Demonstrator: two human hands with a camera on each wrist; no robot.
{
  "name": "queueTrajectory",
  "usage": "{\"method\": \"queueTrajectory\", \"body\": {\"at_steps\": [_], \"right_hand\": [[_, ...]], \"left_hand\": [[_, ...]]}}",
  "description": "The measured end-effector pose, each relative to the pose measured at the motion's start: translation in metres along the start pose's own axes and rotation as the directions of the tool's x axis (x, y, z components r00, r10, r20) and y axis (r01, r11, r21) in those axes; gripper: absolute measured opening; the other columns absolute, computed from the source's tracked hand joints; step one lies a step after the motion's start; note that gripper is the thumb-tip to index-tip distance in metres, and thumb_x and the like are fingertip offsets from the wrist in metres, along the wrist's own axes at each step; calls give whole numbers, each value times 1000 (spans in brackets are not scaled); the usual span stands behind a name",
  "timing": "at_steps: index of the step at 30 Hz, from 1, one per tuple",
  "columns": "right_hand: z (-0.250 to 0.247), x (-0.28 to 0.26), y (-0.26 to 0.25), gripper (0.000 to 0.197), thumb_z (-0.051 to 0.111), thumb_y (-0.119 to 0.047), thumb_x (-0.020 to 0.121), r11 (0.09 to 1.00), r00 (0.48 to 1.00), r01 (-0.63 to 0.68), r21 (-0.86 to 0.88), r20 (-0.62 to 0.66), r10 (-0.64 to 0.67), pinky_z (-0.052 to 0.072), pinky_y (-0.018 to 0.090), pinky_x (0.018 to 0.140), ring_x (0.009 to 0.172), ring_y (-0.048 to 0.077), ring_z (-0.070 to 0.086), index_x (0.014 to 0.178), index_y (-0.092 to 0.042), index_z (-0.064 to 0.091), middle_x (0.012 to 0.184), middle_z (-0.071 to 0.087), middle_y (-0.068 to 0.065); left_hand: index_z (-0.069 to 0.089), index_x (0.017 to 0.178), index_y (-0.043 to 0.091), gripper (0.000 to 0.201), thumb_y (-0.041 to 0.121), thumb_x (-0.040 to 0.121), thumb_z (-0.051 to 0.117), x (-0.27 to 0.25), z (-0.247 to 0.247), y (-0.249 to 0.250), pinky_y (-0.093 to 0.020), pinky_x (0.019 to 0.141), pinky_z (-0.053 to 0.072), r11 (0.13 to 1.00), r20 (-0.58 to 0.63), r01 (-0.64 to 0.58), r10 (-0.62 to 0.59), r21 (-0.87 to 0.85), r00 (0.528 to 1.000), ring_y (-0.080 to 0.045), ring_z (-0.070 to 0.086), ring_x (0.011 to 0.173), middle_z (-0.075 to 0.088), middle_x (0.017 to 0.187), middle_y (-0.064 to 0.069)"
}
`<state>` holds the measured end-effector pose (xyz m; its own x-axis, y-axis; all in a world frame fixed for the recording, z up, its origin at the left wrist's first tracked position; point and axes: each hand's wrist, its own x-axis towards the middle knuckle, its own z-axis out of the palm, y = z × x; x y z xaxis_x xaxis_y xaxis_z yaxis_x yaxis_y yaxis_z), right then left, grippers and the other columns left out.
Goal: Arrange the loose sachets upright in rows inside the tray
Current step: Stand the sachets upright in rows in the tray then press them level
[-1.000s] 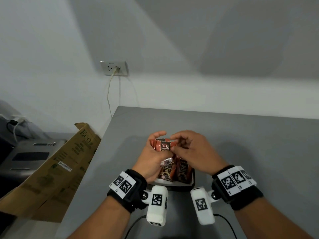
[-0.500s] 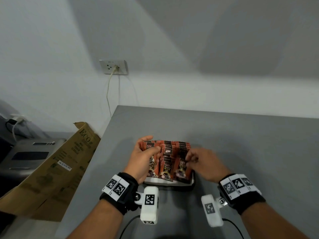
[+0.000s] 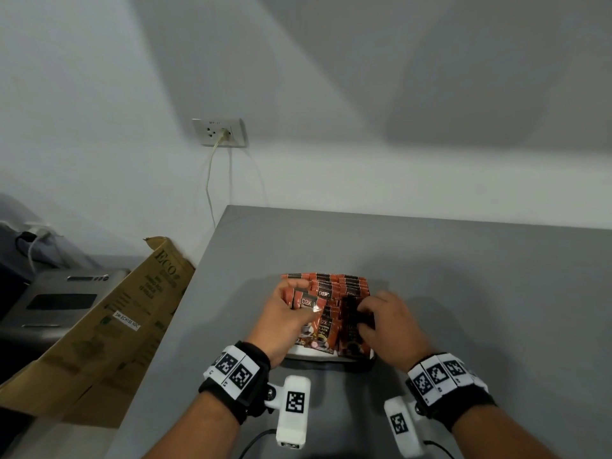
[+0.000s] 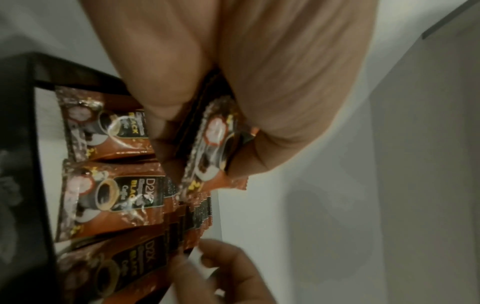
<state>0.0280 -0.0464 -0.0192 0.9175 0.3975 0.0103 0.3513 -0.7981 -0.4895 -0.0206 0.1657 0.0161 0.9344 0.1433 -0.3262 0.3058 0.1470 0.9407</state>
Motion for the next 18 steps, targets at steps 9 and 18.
{"method": "queueTrajectory", "body": {"at_steps": [9,18], "right_hand": [[-31,11,-57,19,77,-7,82,868,999,20,496,27,-39,50,13,74,75,2,65,92,-23,73,83,71,-6],[-6,23,-51,23,61,-6,93,993,966,0,116,259,-30,39,2,66,81,-4,59,104,-22,74,105,71,-7]], "left_hand": [[57,119,13,67,-10,60,77,-2,13,-4,-47,79,57,999,97,-25,27,-21,995,-30,69,85,67,111,-24],[58,113,7,42,-15,80,44,4,-17,7,-41,73,57,980,-197,19,-59,-198,979,-21,64,73,65,87,-14]]}}
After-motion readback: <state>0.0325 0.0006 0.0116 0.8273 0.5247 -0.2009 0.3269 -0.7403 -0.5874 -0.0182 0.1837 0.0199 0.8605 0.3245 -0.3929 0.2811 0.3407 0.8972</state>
